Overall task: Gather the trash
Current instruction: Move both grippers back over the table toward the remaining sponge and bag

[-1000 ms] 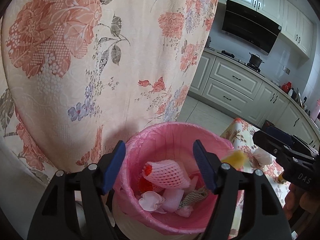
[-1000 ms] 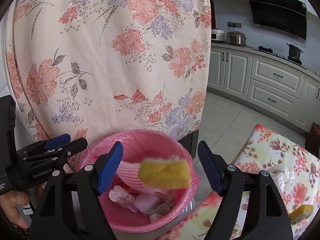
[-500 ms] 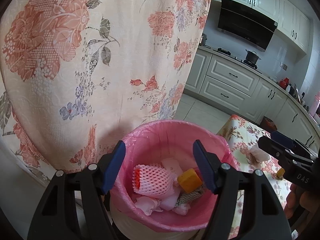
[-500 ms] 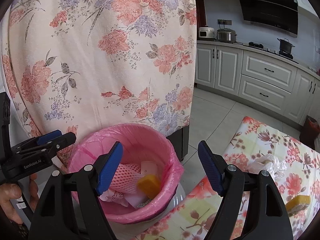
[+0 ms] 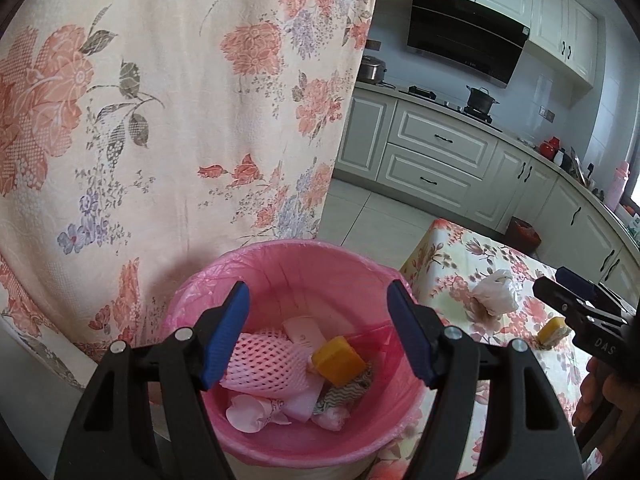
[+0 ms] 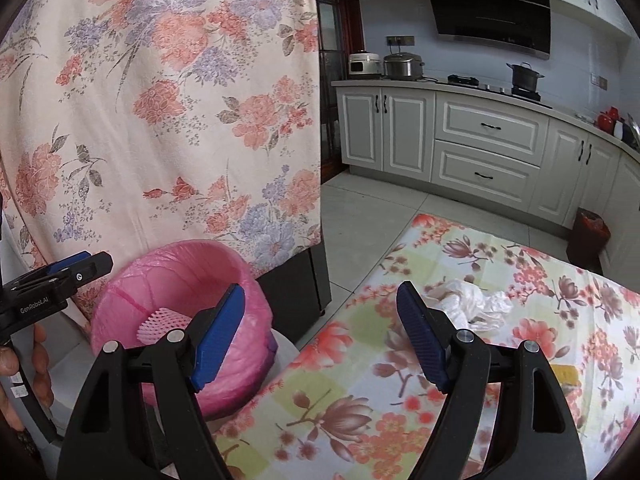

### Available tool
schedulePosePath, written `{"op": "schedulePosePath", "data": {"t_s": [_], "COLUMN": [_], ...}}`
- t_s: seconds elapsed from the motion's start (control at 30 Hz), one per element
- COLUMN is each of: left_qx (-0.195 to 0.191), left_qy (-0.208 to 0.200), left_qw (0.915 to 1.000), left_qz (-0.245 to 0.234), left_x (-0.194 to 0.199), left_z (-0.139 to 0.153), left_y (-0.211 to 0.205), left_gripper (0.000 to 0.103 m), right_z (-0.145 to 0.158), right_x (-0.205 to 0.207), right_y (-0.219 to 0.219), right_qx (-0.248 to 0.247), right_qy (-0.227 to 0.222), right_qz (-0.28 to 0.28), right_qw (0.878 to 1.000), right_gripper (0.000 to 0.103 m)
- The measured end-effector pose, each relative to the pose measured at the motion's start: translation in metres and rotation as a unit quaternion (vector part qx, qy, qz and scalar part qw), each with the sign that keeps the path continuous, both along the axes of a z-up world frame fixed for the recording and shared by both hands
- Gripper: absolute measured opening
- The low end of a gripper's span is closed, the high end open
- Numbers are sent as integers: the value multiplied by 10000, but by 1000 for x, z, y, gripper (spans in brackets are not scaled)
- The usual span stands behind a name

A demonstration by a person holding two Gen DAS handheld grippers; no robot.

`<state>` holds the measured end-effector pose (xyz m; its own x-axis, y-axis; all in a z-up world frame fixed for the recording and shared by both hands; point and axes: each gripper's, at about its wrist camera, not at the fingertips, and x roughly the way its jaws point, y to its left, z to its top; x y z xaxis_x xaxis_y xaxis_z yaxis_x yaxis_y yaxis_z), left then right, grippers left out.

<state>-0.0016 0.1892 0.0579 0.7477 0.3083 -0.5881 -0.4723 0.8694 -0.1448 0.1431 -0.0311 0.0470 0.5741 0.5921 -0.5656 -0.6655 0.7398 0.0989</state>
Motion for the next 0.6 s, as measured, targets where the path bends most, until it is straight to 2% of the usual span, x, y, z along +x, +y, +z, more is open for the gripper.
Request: {"op": "schedulePosePath", "data": {"t_s": [0.6], "left_qx": [176], "left_qy": [171], "left_qw": [9962], "left_qz": [-836], "left_x": [63], "left_z": [-7], "left_y": [-77], "left_gripper": [71], "right_z": [-25], "right_x": [46], "right_y": [-114], "right_qx": [-24], "right_qy": [126], "right_qz": [-1156], "right_qw": [9932], "right_gripper": [77]}}
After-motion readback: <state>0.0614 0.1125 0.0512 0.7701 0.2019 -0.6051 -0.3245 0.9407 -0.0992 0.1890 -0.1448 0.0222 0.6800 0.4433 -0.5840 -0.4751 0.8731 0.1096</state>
